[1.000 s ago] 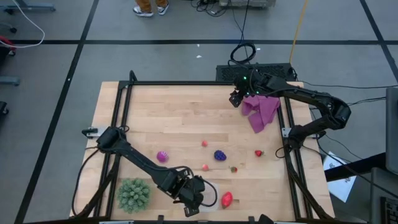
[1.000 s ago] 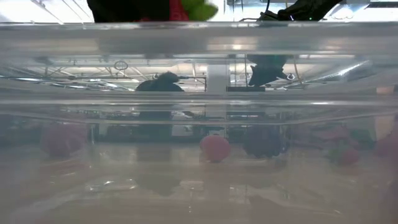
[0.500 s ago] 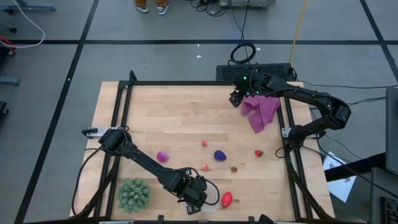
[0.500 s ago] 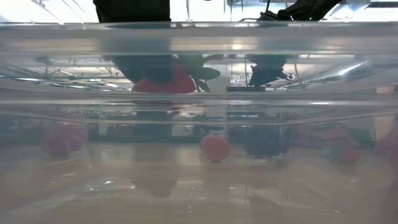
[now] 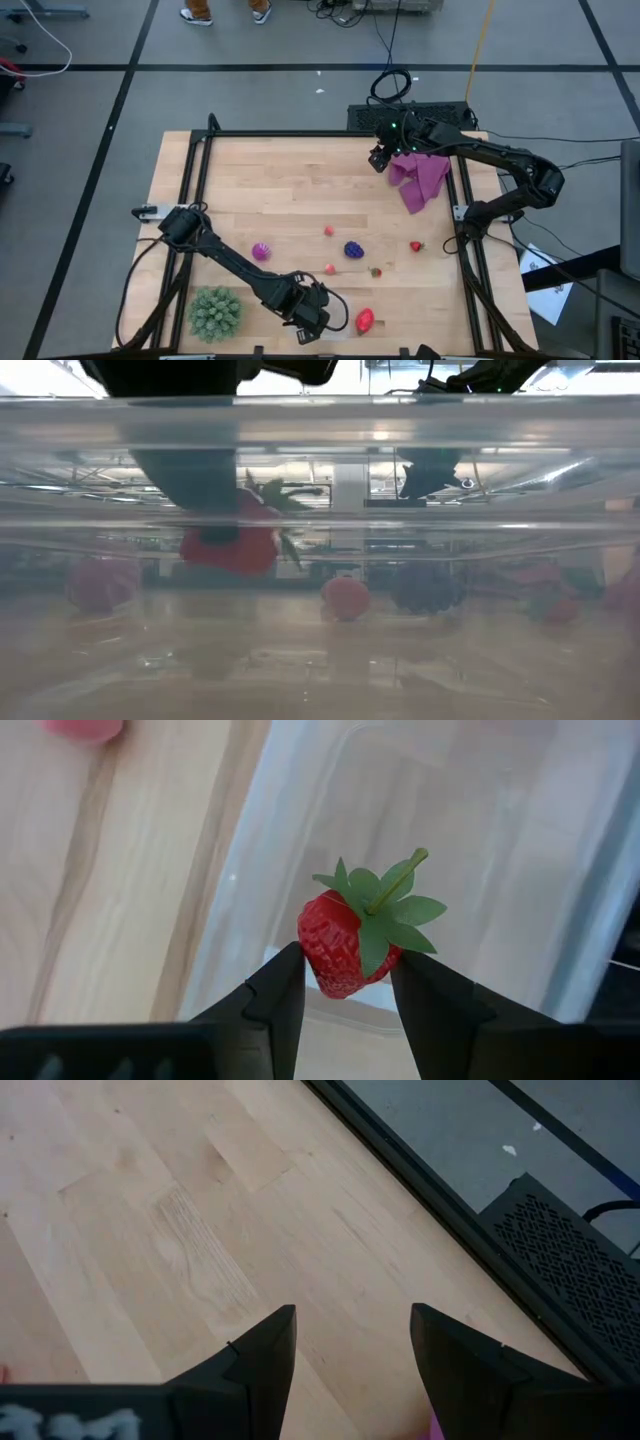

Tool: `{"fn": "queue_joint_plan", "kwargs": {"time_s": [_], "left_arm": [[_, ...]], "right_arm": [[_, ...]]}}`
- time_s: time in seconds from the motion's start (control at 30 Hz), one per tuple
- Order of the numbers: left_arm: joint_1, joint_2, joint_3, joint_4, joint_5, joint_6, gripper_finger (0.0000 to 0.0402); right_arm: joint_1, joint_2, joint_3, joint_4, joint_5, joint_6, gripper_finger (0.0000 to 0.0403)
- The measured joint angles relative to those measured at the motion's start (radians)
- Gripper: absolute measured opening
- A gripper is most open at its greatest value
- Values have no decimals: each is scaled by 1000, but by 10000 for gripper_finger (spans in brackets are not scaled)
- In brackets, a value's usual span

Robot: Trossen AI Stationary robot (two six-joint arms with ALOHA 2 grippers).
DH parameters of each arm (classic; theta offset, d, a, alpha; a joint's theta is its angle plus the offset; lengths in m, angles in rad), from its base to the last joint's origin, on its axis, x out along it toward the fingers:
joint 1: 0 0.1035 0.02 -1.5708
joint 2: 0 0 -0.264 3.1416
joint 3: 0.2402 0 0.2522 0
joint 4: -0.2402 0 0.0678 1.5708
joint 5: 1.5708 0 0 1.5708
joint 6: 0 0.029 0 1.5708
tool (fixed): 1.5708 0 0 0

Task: Pick and placing Produce into tupperware
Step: Put the left strawberry into the transparent bin

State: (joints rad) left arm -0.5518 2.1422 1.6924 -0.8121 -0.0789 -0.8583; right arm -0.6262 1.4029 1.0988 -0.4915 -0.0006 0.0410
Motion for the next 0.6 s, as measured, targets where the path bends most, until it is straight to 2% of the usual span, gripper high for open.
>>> {"fn": "queue_joint_plan", "kwargs": {"time_s": [0.6], "left_arm": [[2,0,-14,5,0,-18,145]], "right_arm": [[0,0,0,0,0,0,187]]}}
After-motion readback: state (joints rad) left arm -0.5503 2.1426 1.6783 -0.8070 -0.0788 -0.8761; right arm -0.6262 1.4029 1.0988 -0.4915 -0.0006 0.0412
